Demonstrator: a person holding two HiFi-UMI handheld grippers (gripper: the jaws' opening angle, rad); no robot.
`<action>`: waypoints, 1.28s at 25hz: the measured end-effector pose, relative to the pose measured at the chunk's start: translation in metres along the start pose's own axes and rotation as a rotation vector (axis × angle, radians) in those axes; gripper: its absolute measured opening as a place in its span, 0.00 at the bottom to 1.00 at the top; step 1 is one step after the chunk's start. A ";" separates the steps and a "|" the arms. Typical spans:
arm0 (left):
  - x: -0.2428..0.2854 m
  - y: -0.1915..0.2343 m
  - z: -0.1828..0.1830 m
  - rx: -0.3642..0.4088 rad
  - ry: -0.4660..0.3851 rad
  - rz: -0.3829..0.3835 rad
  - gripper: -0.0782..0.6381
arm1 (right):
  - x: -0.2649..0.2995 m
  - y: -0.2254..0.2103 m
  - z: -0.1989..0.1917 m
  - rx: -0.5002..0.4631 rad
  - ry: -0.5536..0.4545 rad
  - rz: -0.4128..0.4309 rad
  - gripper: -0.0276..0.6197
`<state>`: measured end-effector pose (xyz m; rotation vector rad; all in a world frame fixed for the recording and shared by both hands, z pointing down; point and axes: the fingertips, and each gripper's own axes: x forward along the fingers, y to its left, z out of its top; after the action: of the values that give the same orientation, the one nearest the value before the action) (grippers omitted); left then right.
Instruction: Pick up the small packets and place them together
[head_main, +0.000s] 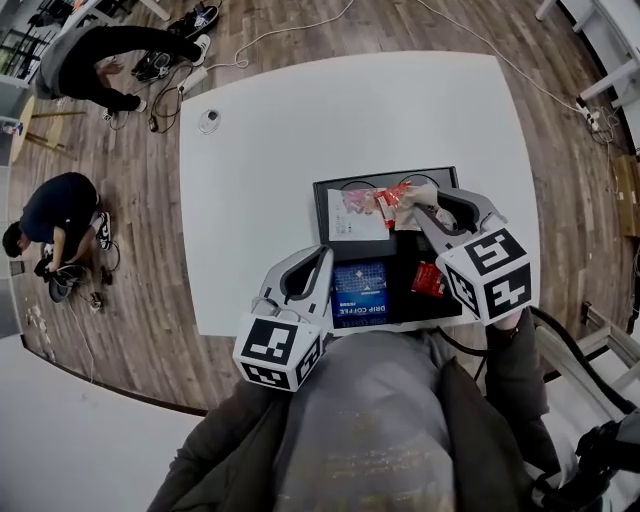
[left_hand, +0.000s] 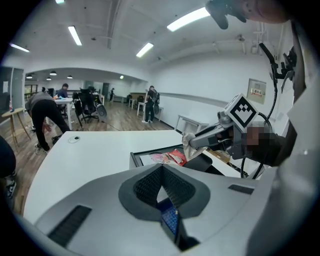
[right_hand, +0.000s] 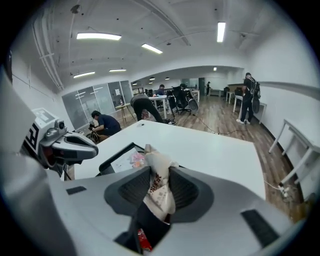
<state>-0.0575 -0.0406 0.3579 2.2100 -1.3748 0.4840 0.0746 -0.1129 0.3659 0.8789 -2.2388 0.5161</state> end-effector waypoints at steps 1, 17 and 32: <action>0.000 0.001 -0.001 -0.005 0.004 0.006 0.11 | 0.003 -0.001 -0.001 -0.001 0.006 -0.001 0.24; -0.007 0.015 -0.009 -0.028 0.015 0.026 0.11 | 0.003 -0.017 0.002 0.036 -0.008 -0.054 0.32; -0.028 0.000 -0.014 0.008 -0.025 -0.045 0.11 | -0.033 0.008 -0.013 0.035 -0.027 -0.143 0.32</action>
<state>-0.0697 -0.0124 0.3546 2.2552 -1.3348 0.4481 0.0928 -0.0847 0.3509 1.0615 -2.1772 0.4802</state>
